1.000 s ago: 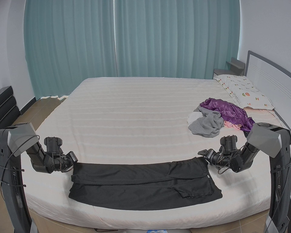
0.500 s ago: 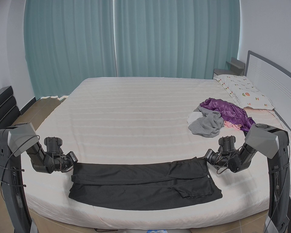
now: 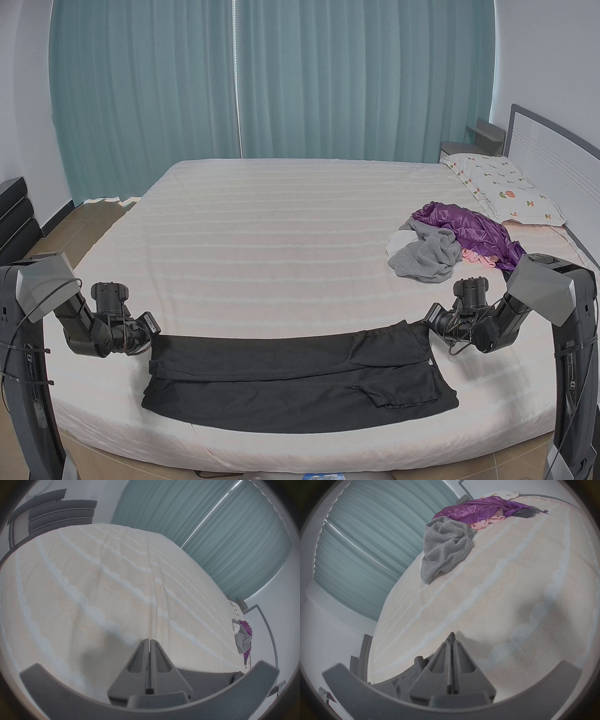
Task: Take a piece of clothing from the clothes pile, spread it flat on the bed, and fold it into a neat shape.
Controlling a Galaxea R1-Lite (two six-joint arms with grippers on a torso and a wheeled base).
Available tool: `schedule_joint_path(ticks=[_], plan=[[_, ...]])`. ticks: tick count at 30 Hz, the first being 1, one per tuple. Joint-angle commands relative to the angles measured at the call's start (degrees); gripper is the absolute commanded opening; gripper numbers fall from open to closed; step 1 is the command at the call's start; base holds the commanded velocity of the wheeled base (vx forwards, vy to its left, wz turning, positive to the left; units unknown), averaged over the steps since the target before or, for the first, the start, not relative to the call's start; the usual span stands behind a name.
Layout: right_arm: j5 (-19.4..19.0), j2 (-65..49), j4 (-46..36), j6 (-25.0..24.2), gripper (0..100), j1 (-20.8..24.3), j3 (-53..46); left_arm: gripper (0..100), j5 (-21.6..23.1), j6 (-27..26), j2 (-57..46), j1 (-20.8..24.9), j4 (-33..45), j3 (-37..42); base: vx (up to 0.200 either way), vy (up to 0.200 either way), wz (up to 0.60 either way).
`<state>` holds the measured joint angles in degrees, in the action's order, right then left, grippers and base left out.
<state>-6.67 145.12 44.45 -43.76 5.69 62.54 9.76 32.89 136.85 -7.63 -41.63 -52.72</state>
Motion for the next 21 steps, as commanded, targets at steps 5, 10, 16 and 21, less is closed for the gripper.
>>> schedule_joint_path(ticks=[5, 10, 16, 21], plan=[[-0.1, -0.27, 0.11, -0.27, 100, 0.11, -0.22, 100, -0.01, 0.16, -0.01, -0.02, 0.06, -0.01, 0.0, 0.0, 0.0], [-0.1, -3.7, 0.11, -5.1, 100, 0.02, -2.07, 100, -0.01, 2.09, -0.53, -0.02, 0.06, 0.43, 0.0, 0.0, 0.0], [-0.45, -11.7, 0.03, -11.69, 100, 0.37, -9.63, 100, 0.34, 9.3, -9.76, -0.02, 0.5, 8.52, 0.0, 0.0, 0.0], [-0.71, -14.86, 0.11, -11.87, 100, 0.99, -14.81, 100, -0.36, 11.41, -13.45, 1.22, 0.32, 14.23, 0.0, 0.0, 0.0]])
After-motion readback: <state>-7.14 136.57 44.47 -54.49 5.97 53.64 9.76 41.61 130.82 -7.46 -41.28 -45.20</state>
